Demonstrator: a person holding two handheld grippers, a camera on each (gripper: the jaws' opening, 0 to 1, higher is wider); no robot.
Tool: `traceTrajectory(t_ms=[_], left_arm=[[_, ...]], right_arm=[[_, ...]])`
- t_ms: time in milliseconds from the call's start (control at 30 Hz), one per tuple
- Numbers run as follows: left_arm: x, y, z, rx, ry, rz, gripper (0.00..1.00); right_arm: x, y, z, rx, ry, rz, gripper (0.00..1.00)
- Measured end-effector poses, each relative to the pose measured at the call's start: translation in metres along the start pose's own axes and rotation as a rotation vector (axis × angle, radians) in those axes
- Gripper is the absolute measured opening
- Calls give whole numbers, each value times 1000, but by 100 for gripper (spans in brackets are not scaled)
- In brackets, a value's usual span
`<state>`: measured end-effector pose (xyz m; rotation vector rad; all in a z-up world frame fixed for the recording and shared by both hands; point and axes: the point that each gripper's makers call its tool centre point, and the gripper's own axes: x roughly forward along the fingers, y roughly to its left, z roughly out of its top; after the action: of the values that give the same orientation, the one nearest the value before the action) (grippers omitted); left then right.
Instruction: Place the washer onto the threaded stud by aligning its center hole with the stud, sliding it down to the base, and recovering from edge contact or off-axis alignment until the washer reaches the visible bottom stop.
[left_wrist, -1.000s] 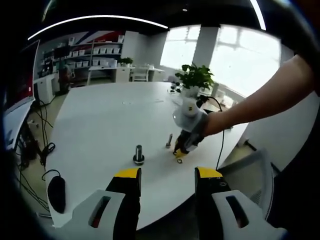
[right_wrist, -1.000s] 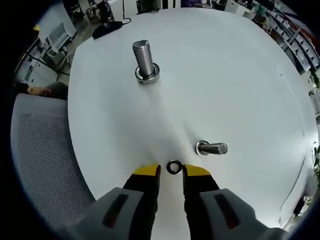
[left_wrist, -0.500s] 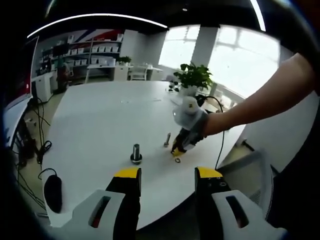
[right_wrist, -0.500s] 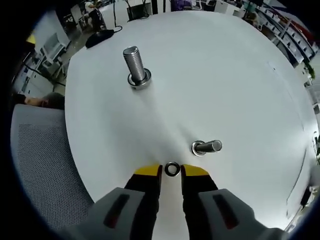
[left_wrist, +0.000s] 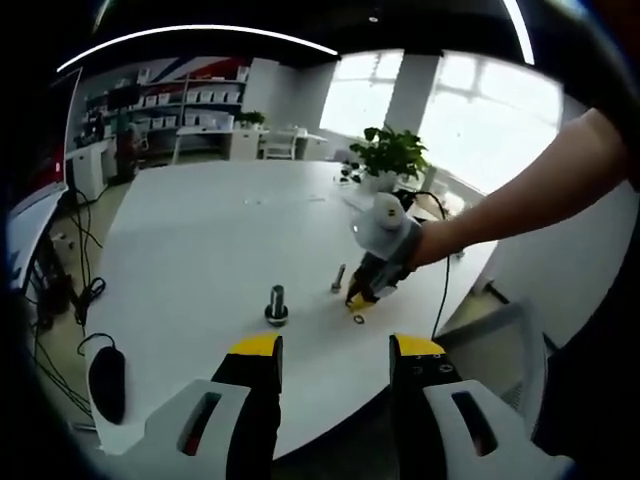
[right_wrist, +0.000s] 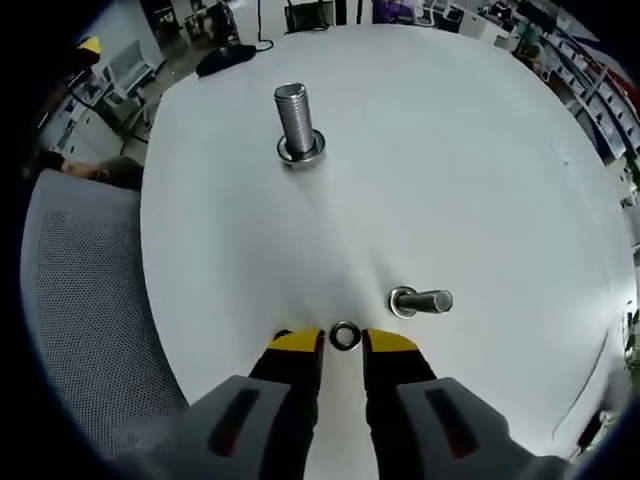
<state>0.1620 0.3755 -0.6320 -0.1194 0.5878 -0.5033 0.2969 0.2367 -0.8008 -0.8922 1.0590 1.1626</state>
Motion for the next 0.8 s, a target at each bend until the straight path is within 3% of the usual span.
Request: traceTrajectory(t_ms=[233,633,800], left_arm=[[-1,2,0,-2,-2,2,41],[-5,7,-1,-5,-3,11,41],[-6,8,-2,-9,-7,14,41]], right_arm=[[0,-1,0,-77,19,12,16],[-1,0,1,-21,102,-14,14],[-1,0,0,-5,89,-40,14]])
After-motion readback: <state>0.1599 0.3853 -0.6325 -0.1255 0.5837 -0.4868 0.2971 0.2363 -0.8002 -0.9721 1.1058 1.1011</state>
